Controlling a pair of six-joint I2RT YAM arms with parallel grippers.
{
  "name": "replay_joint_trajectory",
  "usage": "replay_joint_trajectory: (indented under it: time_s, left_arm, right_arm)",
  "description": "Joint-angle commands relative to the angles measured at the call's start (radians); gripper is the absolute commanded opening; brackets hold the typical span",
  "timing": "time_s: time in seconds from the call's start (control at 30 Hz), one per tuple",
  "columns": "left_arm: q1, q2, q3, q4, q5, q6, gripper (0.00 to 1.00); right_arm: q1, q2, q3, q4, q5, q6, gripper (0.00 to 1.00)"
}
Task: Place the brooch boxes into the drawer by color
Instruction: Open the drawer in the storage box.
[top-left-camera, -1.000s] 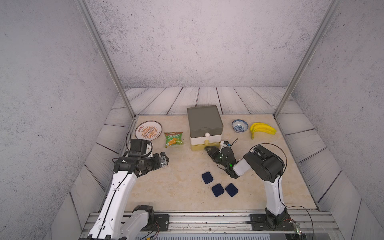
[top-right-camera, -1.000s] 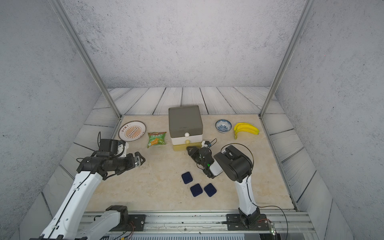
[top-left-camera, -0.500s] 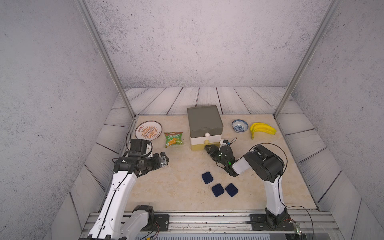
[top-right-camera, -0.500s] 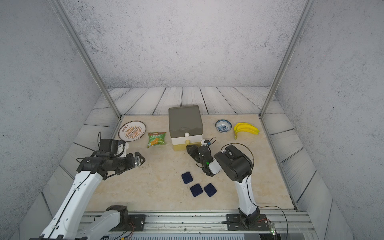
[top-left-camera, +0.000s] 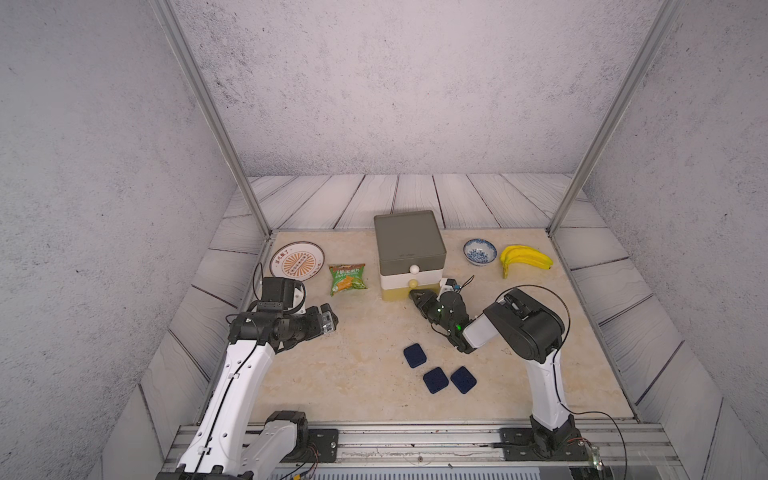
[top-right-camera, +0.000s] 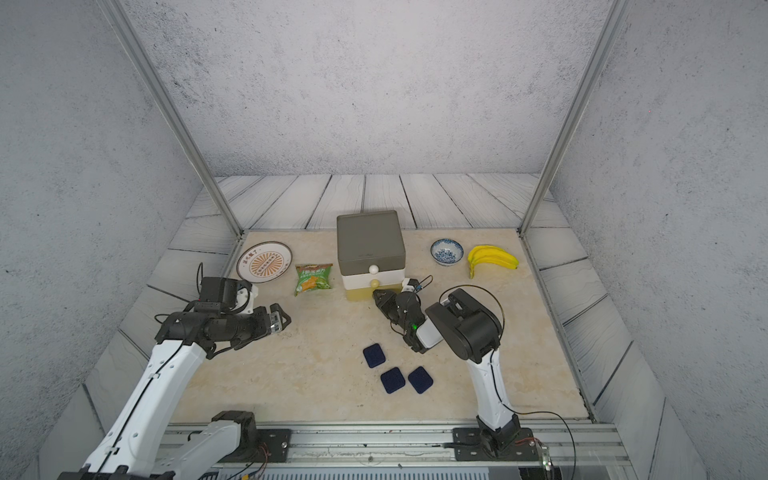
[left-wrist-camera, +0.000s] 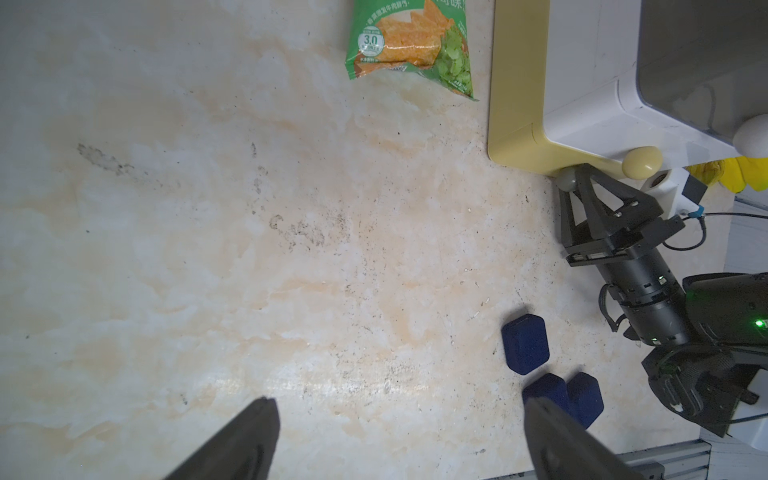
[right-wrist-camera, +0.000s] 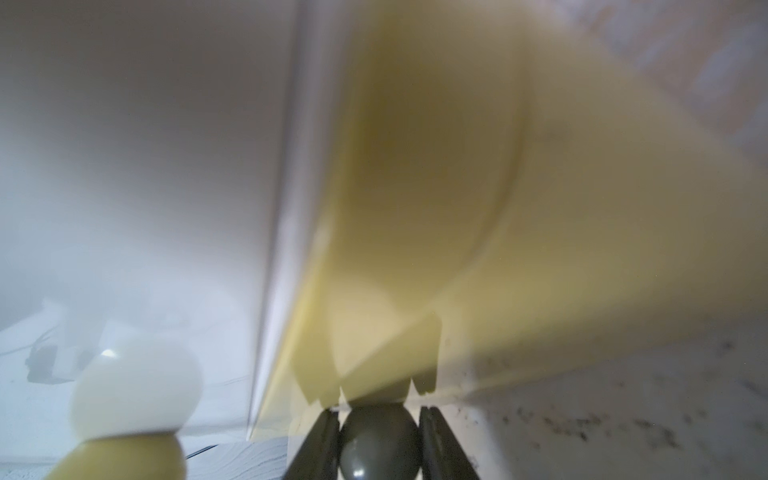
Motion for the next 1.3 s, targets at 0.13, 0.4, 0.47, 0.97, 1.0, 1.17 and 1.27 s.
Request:
replay_joint_trajectory:
  time_s: [0.13, 0.4, 0.47, 0.97, 1.0, 1.17, 1.27]
  left_arm:
    - [0.009, -0.009, -0.003, -0.01, -0.01, 0.013, 0.98]
    - [0.008, -0.011, -0.01, -0.003, 0.002, 0.003, 0.98]
    - [0.009, -0.02, -0.003, -0.016, -0.001, 0.003, 0.98]
    - [0.008, -0.065, -0.011, -0.037, 0.001, -0.009, 0.99]
    - [0.008, -0.065, -0.013, -0.037, 0.002, -0.011, 0.98]
    - [0.009, -0.073, -0.02, -0.046, 0.014, -0.013, 0.98]
    - [0.008, -0.085, -0.024, -0.048, 0.017, -0.017, 0.98]
  right_arm:
    - [0.005, 0.033, 0.017, -0.014, -0.01, -0.016, 0.18]
    - [0.007, -0.007, -0.074, 0.034, -0.012, 0.0, 0.16]
    - [0.012, -0.024, -0.095, 0.037, -0.013, 0.001, 0.16]
    - [0.082, -0.124, -0.275, 0.086, -0.012, 0.0, 0.16]
    - [0.085, -0.133, -0.287, 0.086, -0.01, -0.003, 0.16]
    - [0.103, -0.187, -0.33, 0.065, -0.004, -0.021, 0.16]
    - [0.11, -0.209, -0.346, 0.048, -0.003, -0.032, 0.17]
